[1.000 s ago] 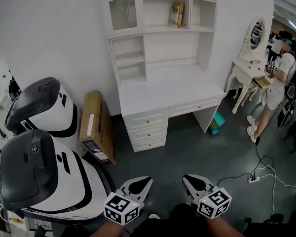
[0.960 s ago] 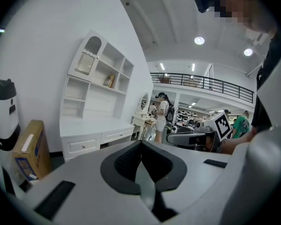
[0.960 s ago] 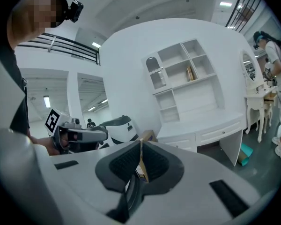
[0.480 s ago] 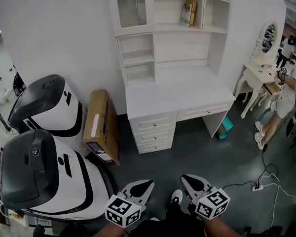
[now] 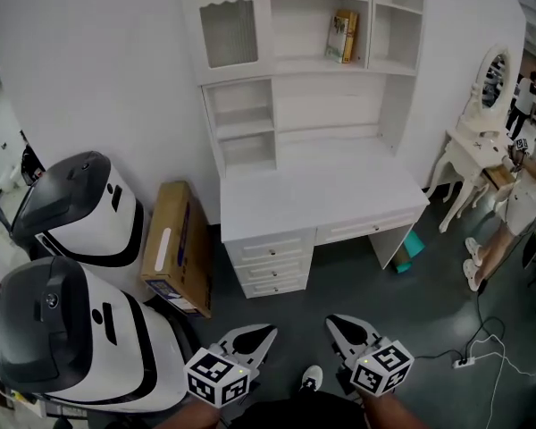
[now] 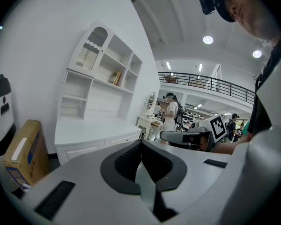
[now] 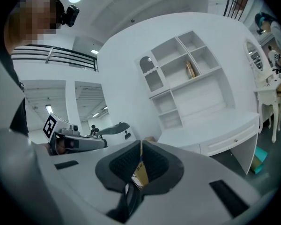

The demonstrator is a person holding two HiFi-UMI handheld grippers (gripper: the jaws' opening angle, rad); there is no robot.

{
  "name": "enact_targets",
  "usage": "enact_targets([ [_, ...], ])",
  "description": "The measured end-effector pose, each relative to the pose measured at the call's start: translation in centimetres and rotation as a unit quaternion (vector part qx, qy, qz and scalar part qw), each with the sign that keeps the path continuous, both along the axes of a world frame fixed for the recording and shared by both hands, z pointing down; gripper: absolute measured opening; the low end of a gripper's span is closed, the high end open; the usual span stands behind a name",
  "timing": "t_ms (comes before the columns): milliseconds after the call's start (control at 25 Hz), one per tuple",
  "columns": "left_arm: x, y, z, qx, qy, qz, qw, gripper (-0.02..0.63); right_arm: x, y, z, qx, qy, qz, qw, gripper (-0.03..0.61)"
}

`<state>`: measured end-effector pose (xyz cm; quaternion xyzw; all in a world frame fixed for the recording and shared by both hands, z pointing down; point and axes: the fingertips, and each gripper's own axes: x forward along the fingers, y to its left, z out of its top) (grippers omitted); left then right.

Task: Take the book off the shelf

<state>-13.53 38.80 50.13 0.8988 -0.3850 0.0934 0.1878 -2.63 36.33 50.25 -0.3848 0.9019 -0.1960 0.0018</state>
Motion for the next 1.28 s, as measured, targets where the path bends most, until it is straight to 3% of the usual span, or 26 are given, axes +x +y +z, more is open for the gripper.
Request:
enact_targets([
  [320, 3.6, -6.3, -0.2, 0.000, -0.015, -0.004, 0.9999, 0.011, 3.7, -5.5, 0.5, -0.010, -0.022, -0.004, 1.000, 0.031],
  [720, 8.7, -12.5, -0.4, 0.007, -0.015, -0.001, 0.9999, 0.011, 8.8, -10.1, 1.5, -0.017, -0.012, -0.001, 1.000, 0.031],
  [1280, 9.9, -16.7, 0.8, 0.000, -0.027, -0.003, 0.9996, 0.011, 10.7, -13.6, 2.8, -0.028, -0.006, 0.005, 1.000, 0.031],
])
